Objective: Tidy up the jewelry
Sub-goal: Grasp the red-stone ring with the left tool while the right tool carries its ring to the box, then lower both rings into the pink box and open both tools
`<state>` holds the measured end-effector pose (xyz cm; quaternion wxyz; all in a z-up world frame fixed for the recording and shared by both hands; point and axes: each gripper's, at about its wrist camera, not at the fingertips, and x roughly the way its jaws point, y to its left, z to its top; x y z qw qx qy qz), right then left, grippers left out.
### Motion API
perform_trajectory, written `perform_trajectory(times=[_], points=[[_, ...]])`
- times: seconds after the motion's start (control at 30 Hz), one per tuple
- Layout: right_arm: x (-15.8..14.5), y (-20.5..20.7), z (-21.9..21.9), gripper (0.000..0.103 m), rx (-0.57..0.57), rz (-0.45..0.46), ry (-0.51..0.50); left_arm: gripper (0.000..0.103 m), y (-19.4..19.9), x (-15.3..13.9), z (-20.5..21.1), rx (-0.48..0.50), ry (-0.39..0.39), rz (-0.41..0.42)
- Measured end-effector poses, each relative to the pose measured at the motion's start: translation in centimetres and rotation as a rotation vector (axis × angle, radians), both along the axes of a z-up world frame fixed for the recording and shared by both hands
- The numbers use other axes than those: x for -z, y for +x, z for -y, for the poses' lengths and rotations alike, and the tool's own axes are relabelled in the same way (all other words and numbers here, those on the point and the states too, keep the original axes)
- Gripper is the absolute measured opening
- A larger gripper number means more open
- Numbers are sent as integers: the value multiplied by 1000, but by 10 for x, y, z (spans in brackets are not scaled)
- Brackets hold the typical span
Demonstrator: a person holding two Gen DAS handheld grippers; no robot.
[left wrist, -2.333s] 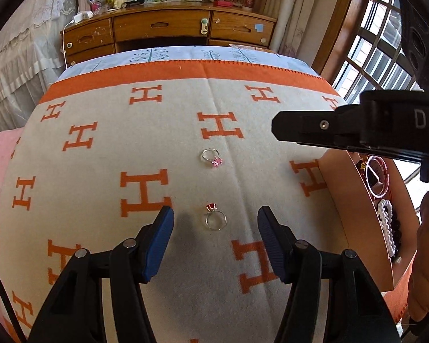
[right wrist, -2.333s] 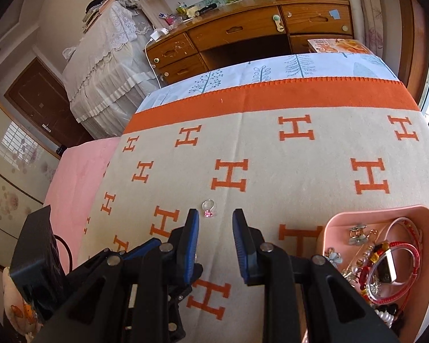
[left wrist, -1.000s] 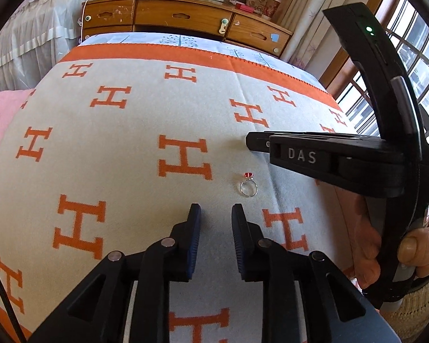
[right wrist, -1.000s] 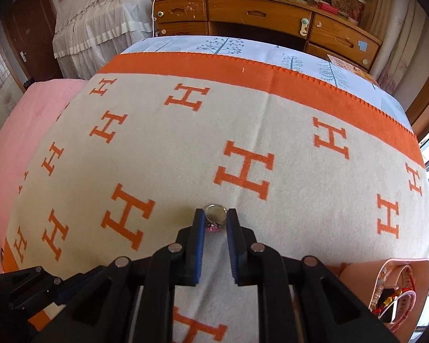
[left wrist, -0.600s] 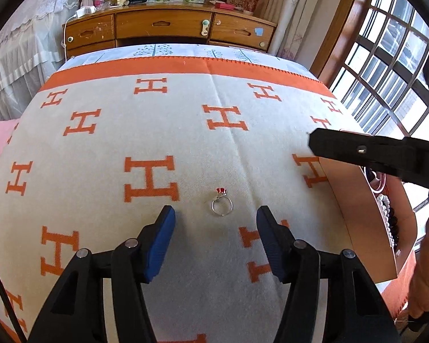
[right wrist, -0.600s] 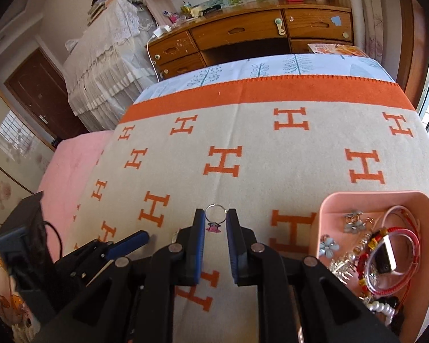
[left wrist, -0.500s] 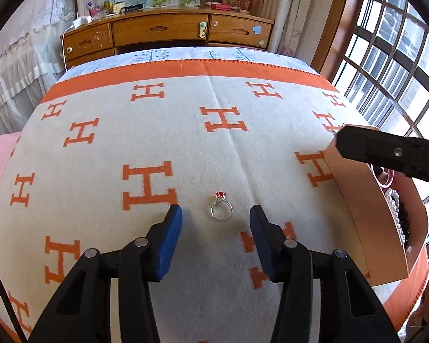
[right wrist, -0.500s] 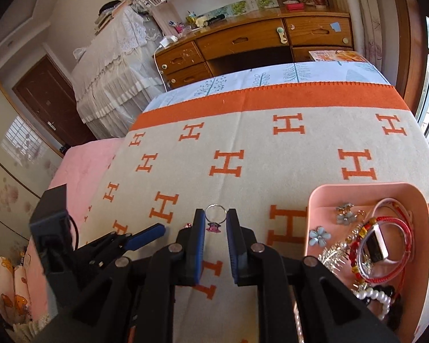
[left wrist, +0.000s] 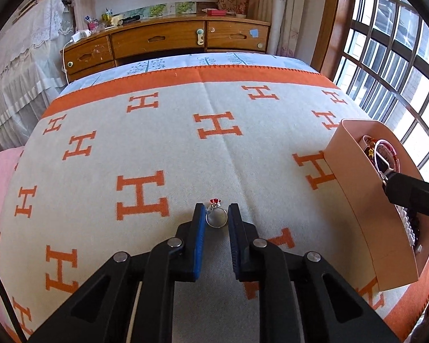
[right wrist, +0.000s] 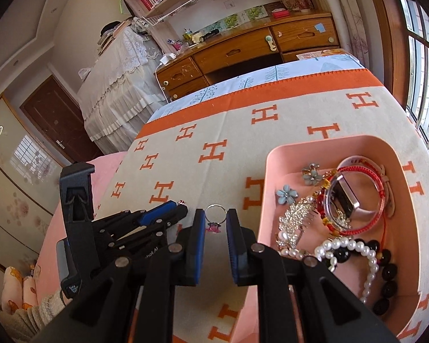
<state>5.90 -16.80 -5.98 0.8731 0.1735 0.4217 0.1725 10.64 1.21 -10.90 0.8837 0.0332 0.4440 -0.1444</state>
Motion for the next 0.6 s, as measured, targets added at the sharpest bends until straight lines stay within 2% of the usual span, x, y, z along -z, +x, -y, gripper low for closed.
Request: perform_trajectory(times=[0.2,0.4,0.6], points=[[-7,-26,18,15,19,78,8,14,-13,-13,5,13,-30,7],[-14,-49,46,15,92,120,8,14,-33,-46,33,114,-80,46],[-17,-62,80,15,218,121,6,14,-38,-69,75,226,-167,9]])
